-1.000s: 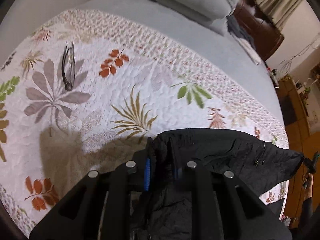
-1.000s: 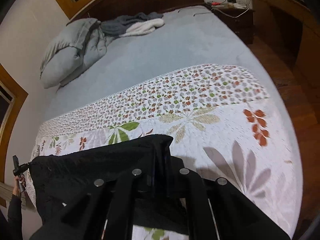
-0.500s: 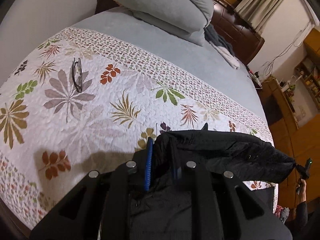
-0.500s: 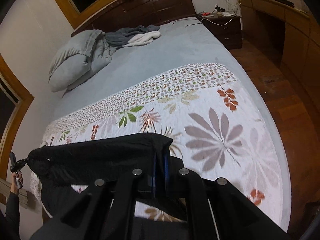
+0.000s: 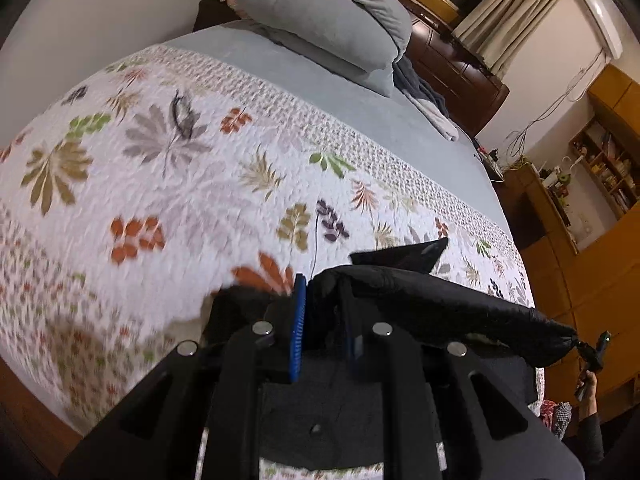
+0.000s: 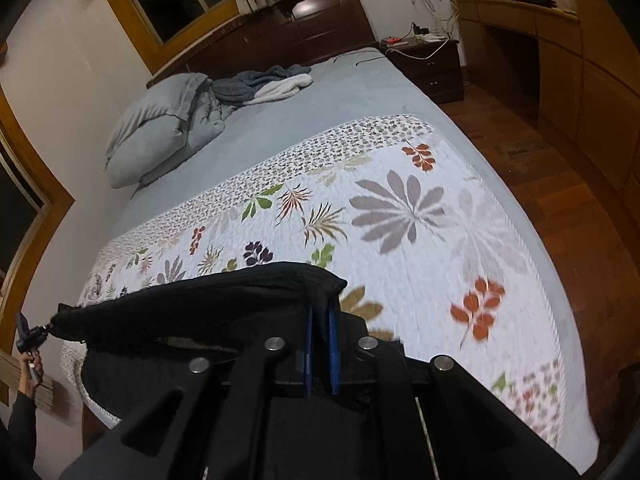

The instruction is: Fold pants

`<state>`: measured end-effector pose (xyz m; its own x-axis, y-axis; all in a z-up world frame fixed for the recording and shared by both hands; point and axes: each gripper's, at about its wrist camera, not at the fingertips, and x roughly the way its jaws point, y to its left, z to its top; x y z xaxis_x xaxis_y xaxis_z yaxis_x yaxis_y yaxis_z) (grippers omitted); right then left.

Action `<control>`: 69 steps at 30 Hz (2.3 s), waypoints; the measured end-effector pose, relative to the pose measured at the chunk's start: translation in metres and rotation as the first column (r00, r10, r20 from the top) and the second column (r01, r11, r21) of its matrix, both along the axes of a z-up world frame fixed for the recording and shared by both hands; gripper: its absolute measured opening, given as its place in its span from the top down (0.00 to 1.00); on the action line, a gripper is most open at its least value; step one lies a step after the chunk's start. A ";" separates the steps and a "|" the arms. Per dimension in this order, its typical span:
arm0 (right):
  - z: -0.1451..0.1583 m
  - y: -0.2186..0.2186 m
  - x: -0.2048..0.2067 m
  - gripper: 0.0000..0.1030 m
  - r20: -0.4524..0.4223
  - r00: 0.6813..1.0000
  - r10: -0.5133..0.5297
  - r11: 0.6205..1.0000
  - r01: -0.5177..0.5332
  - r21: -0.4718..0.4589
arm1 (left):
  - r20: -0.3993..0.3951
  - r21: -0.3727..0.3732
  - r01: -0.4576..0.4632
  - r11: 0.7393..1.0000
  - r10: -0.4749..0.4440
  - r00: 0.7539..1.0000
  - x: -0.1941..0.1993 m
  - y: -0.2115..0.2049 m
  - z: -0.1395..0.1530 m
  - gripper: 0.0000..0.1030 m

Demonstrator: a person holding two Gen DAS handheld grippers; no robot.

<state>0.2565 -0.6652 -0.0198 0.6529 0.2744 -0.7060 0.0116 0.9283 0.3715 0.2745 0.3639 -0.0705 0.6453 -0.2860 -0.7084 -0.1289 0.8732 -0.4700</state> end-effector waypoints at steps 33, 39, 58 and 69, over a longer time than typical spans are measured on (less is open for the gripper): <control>-0.136 0.009 -0.174 0.35 -0.105 0.972 -0.210 0.873 0.235 0.427 | 0.015 -0.139 -0.014 0.990 0.016 1.000 -0.150 -0.083 -0.108 0.10; -0.157 0.030 -0.168 0.35 -0.121 0.975 -0.187 0.821 0.223 0.526 | -0.046 -0.379 -0.082 0.922 0.069 0.997 -0.130 -0.097 -0.147 0.10; -0.183 0.004 -0.173 0.33 -0.115 0.949 -0.294 0.699 0.296 0.651 | -0.087 -0.264 -0.211 0.941 0.195 0.977 -0.108 -0.127 -0.158 0.57; -0.167 0.017 -0.136 0.93 -0.086 0.956 -0.281 0.785 0.281 0.552 | -0.089 -0.280 -0.215 0.935 0.198 0.976 -0.107 -0.112 -0.146 0.98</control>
<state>0.1201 -0.6478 -0.1871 0.7629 0.4210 -0.4907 0.2394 0.5210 0.8193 0.1671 0.2517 -0.2163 0.6719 -0.3470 -0.6543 -0.3269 0.6538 -0.6824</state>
